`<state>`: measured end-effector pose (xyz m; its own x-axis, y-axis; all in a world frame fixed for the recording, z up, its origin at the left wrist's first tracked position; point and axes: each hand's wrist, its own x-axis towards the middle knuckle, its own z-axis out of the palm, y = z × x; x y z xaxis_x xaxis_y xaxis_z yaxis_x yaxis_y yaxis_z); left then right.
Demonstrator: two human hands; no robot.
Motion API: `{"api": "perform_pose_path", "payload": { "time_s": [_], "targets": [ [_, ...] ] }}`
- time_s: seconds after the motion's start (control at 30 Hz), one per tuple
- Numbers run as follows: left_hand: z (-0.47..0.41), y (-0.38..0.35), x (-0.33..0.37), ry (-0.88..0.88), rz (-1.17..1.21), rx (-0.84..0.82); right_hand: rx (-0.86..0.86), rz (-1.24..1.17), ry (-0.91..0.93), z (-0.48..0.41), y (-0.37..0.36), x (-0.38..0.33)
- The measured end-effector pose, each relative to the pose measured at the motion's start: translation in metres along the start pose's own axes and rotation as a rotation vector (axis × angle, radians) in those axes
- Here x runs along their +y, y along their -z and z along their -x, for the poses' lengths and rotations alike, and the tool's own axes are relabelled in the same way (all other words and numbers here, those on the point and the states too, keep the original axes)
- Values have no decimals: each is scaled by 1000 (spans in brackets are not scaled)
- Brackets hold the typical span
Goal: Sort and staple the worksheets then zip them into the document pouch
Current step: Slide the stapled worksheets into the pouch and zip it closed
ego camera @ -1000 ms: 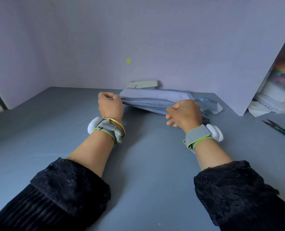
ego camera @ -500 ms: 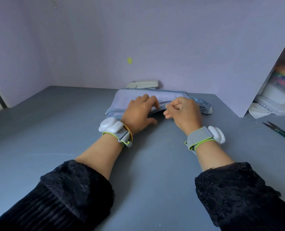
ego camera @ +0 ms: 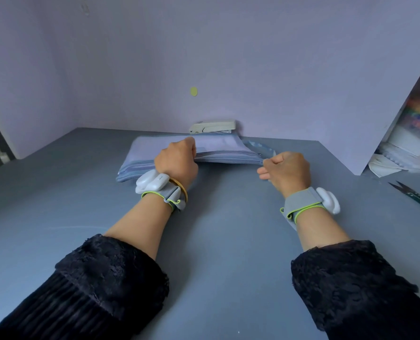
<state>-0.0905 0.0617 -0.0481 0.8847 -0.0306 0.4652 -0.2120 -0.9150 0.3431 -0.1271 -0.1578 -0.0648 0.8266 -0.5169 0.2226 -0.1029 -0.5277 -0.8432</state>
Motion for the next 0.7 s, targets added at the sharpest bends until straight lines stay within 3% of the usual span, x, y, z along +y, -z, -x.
{"api": "perform_pose_path", "payload": {
  "time_s": [0.3,0.43,0.53,0.7],
  "targets": [
    [1,0,-10,112,-2,-10,-68,-149,-72,4,-7,-1],
    [0,3,-14,99,18,-8,-220,-433,-152,19,-5,-15],
    [6,2,-6,56,7,-112,-301,-520,-168,24,-13,-17],
    [17,-1,-1,17,-58,-310,-221,-511,-139,27,-26,-16]
  ]
}}
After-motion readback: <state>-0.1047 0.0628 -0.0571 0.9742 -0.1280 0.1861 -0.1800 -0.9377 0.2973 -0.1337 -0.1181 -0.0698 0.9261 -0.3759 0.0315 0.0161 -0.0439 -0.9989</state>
